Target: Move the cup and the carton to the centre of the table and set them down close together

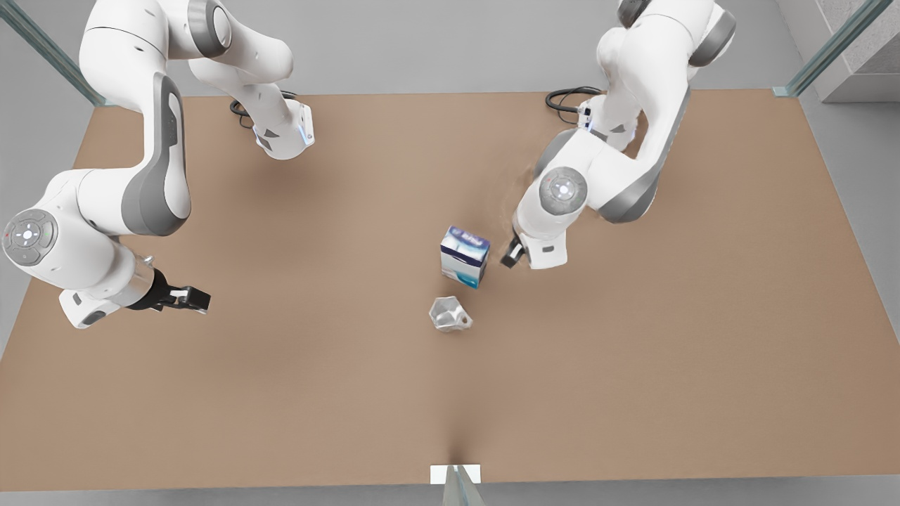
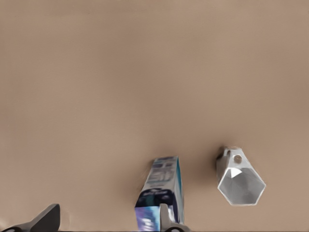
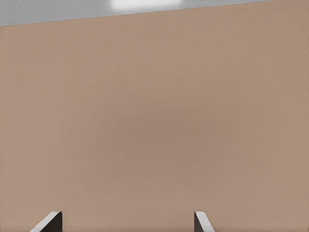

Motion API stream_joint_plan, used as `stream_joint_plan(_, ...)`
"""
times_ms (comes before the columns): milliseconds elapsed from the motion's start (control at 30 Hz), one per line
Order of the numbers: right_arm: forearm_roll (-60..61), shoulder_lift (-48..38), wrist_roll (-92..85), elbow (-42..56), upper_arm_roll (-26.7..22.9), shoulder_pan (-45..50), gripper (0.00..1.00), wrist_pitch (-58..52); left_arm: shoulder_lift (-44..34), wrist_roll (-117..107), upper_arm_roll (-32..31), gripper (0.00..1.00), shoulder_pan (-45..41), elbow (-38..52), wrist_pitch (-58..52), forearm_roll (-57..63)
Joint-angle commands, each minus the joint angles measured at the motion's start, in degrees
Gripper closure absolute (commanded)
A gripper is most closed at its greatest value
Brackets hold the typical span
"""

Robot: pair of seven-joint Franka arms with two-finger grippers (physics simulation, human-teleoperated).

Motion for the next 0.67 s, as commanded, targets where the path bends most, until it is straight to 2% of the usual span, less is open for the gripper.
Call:
stream_joint_plan(0, 0.0, 0.0, 0.0, 0.0, 0.0, -0.1, 0.00, 0.0, 0.0, 23.8, 3.0, 0.00, 3.3, 0.7, -2.6, -6.4)
stream_joint_plan(33, 0.0, 0.0, 0.0, 0.0, 0.0, -0.1, 0.00, 0.0, 0.2, 42.2, 5.8, 0.00, 10.3, 1.5, -4.1, -5.4)
stream_joint_plan(100, 0.0, 0.1, 0.0, 0.0, 0.0, -0.1, 0.00, 0.0, 0.3, 66.0, 5.9, 0.00, 19.6, 2.4, -4.7, -0.2)
stream_joint_plan(167, 0.1, 0.1, 0.0, 0.0, 0.0, -0.2, 0.00, 0.0, -9.4, 67.2, 7.6, 0.00, 19.2, 0.5, -4.8, 1.6)
stream_joint_plan(267, 0.1, 0.1, 0.0, 0.0, 0.0, -0.2, 0.00, 0.0, -20.9, 66.7, 8.4, 0.00, 17.1, -7.4, -4.3, 2.9)
stream_joint_plan(633, 0.1, 0.1, 0.0, 0.1, 0.0, -0.2, 0.00, 0.0, -22.1, 66.7, 8.1, 0.00, 15.8, -7.8, -4.8, 4.3)
